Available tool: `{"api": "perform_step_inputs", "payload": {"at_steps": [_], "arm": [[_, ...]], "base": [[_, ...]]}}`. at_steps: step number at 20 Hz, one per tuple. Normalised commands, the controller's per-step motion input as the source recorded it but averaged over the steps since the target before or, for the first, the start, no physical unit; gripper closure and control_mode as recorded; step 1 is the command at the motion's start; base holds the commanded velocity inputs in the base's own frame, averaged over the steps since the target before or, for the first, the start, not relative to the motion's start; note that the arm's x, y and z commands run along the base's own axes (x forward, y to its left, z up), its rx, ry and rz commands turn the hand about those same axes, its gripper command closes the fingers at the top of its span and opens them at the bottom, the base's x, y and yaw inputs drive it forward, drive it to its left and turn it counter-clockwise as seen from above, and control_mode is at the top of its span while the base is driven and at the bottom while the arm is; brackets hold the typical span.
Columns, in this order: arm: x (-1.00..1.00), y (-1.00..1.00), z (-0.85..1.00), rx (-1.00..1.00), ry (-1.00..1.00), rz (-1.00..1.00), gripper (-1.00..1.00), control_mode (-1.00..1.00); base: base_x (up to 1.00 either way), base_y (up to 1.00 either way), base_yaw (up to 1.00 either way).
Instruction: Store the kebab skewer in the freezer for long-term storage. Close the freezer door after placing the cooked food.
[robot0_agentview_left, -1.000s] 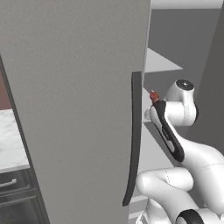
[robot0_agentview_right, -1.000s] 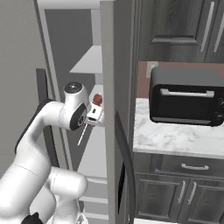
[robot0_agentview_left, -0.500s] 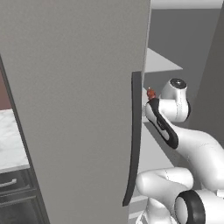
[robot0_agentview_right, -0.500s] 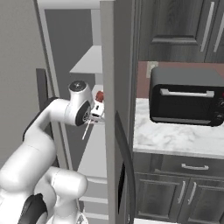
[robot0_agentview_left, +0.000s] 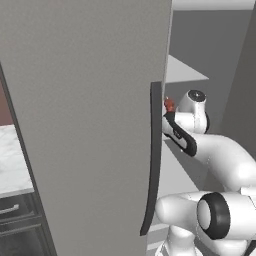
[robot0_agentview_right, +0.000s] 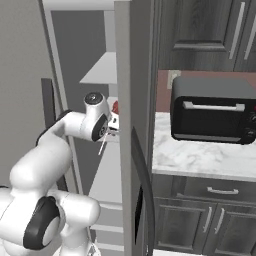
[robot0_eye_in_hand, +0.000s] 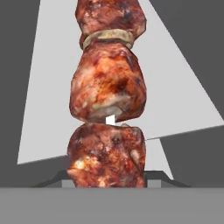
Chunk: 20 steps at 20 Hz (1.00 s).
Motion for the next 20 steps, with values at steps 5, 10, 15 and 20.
{"api": "perform_step_inputs", "payload": {"at_steps": [5,10,15,20], "arm": [[0.53,-0.04,-0.17,0.0,-0.05,0.0,1.0,-1.0],[0.54,-0.09,-0.15,0.0,-0.01,0.0,1.0,-1.0],[0.53,-0.08,-0.21,0.0,-0.03,0.0,1.0,-1.0],[0.44,-0.04,-0.14,0.0,-0.01,0.0,1.0,-1.0]], "base": [[0.0,0.0,0.0],[0.0,0.0,0.0],[0.0,0.0,0.0],[0.0,0.0,0.0]]}}
